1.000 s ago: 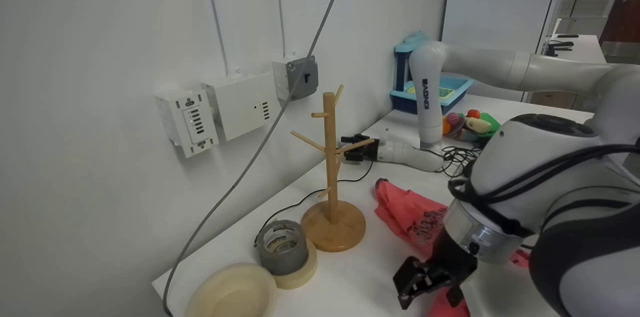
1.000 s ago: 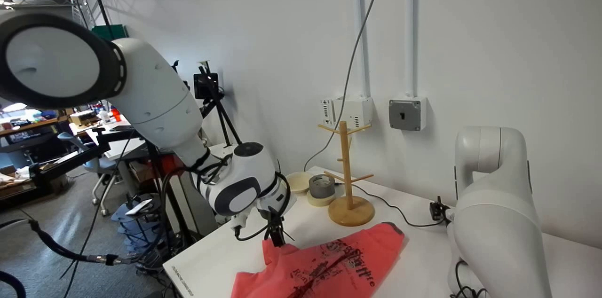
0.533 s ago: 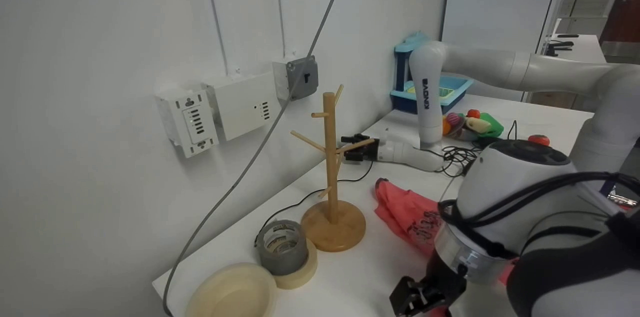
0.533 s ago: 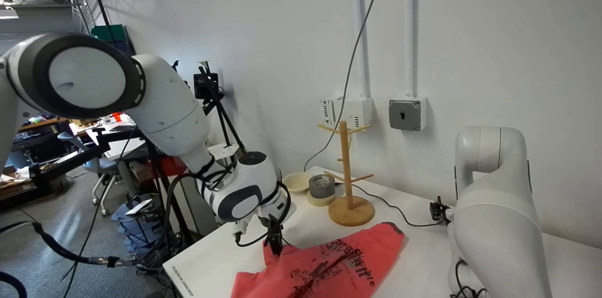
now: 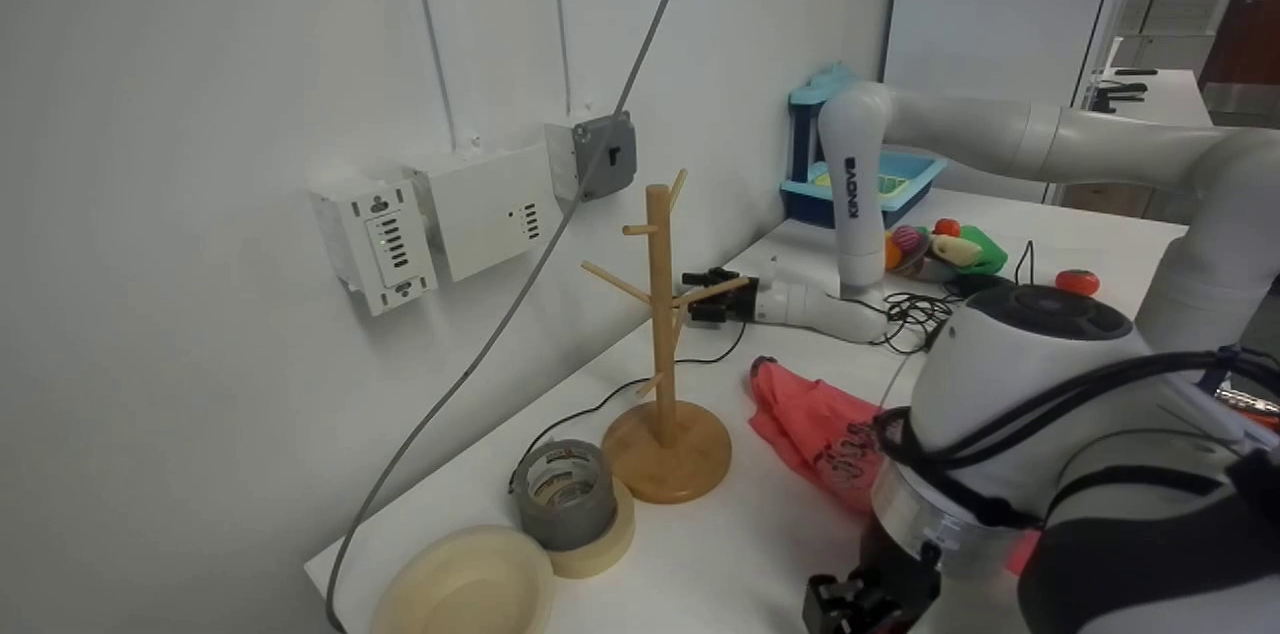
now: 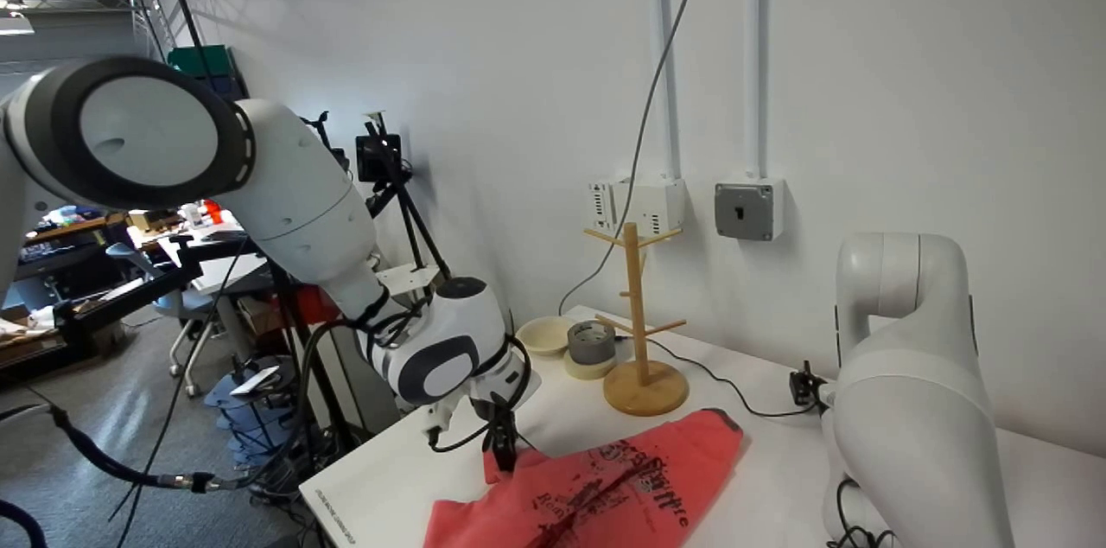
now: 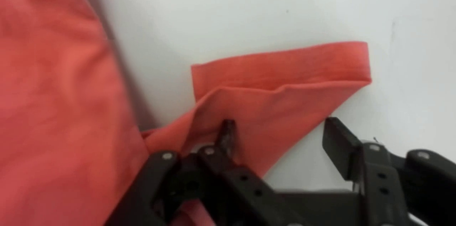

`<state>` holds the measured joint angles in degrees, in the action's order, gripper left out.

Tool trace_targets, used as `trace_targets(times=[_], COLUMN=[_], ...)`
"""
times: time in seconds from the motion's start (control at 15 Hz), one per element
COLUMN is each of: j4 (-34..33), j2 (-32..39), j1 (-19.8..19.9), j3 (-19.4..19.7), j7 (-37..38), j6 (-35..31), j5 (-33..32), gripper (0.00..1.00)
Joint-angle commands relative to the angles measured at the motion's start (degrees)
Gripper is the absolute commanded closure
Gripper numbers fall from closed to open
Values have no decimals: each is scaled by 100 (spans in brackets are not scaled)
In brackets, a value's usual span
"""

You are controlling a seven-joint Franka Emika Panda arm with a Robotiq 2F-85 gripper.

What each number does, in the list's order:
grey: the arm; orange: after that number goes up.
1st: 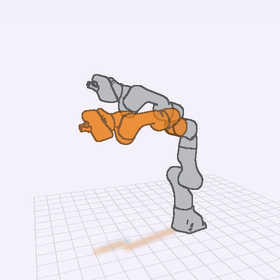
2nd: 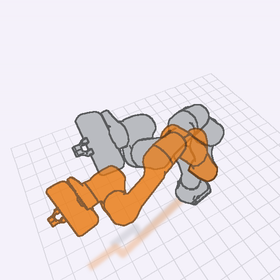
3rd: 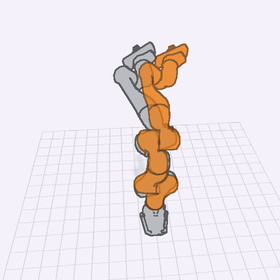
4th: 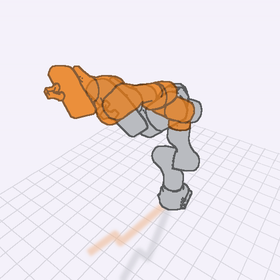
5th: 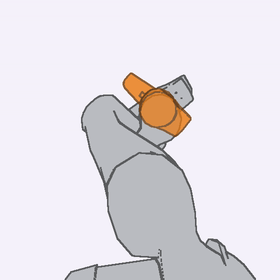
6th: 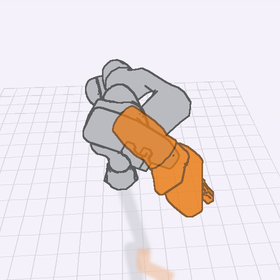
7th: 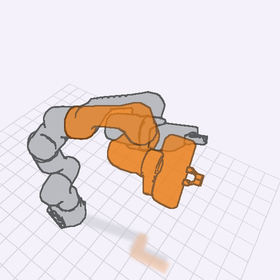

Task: Pick up the orange sweater and put it back down

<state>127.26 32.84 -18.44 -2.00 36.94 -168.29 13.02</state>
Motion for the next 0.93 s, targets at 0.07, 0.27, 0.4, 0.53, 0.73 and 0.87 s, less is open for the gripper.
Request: trace_targets(times=[0.07, 0.27, 0.4, 0.53, 0.73, 0.87], j4=[130, 301, 488, 707, 1002, 1135], j2=[-222, -439, -627, -805, -1011, -1092], j1=[-287, -405, -431, -532, -743, -825], j3=[231, 298, 293, 399, 752, 971], j7=[105, 100, 60, 123, 407, 649], j6=[267, 415, 584, 806, 1137, 1291], j5=[-65, -163, -236, -426, -1023, -1498], gripper=[70, 92, 100, 100, 99, 99])
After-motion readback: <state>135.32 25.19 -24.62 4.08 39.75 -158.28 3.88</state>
